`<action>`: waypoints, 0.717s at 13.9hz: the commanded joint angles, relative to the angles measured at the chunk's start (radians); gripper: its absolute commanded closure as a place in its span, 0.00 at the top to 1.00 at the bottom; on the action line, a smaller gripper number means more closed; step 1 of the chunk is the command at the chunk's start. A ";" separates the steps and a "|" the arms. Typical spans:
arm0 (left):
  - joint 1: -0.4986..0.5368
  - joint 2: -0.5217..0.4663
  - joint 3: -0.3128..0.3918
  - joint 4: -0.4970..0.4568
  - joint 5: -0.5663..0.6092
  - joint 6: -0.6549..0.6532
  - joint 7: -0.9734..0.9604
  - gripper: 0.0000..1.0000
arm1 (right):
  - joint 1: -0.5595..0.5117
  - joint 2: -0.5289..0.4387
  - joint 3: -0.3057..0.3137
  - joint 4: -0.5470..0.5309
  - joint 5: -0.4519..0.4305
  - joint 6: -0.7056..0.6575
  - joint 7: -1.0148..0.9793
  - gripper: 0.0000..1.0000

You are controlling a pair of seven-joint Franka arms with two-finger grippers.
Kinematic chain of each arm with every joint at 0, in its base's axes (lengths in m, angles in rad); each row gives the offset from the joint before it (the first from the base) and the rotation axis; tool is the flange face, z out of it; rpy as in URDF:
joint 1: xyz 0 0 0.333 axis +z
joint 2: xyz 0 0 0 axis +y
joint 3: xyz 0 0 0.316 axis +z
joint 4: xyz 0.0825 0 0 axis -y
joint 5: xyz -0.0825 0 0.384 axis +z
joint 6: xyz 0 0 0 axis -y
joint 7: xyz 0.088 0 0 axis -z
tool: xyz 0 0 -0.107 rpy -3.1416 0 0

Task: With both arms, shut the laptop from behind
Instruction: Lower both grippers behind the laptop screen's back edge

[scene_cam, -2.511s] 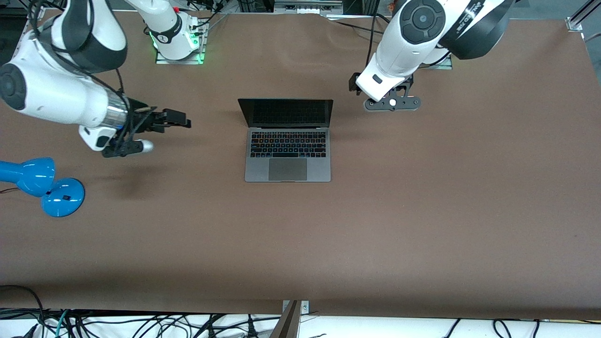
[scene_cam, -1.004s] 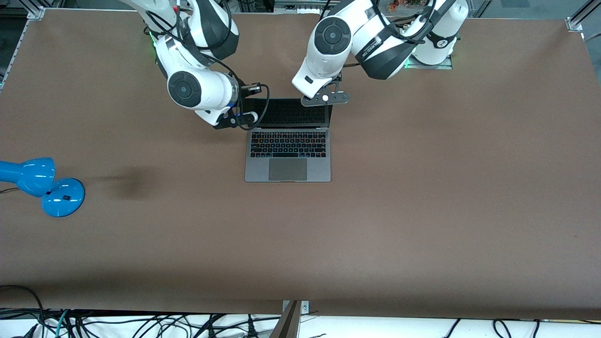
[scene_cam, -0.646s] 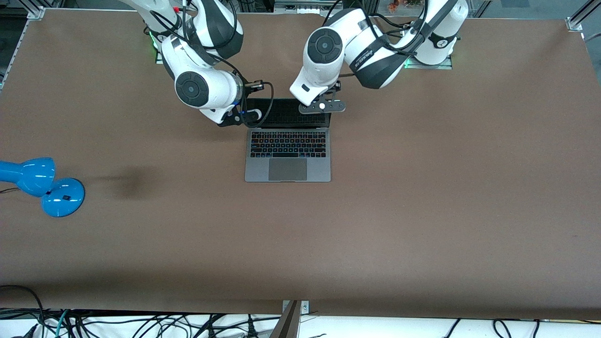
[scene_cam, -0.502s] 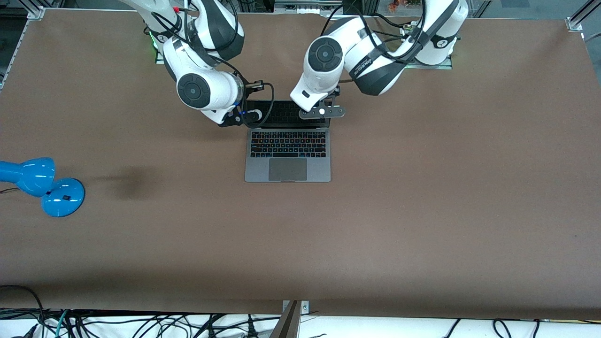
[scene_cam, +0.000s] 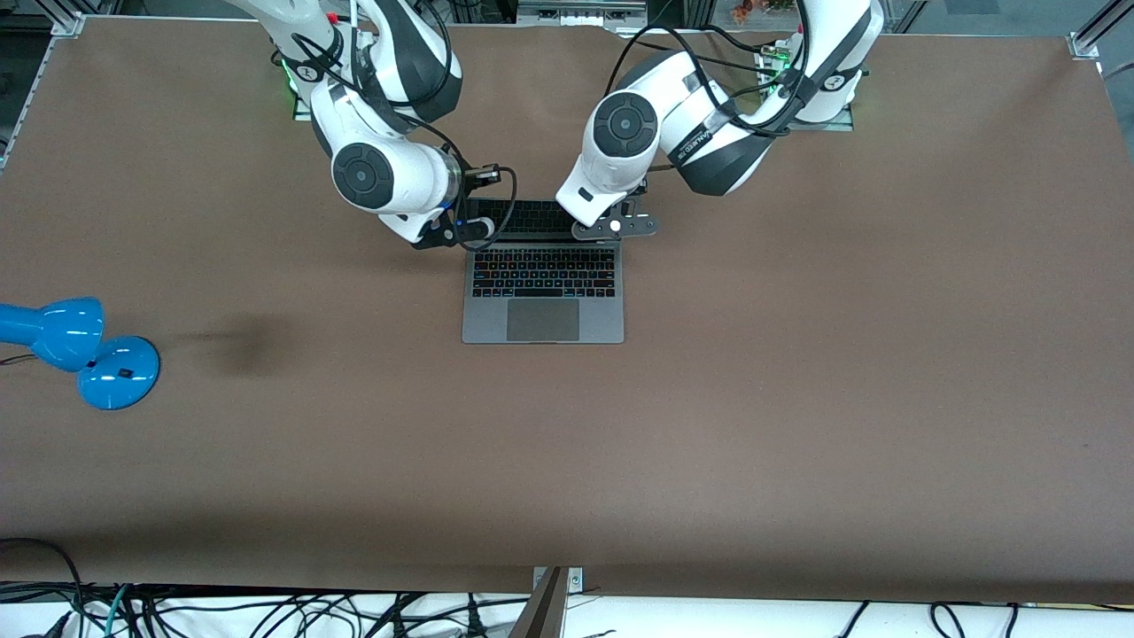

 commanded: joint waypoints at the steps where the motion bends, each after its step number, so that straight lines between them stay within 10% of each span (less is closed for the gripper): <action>1: 0.011 0.011 0.019 0.018 0.023 0.004 0.053 0.00 | -0.011 -0.005 -0.014 -0.004 -0.009 0.030 -0.012 0.00; 10: 0.010 0.060 0.046 0.061 0.021 0.006 0.068 0.00 | -0.014 0.037 -0.033 0.001 -0.051 0.136 -0.017 0.00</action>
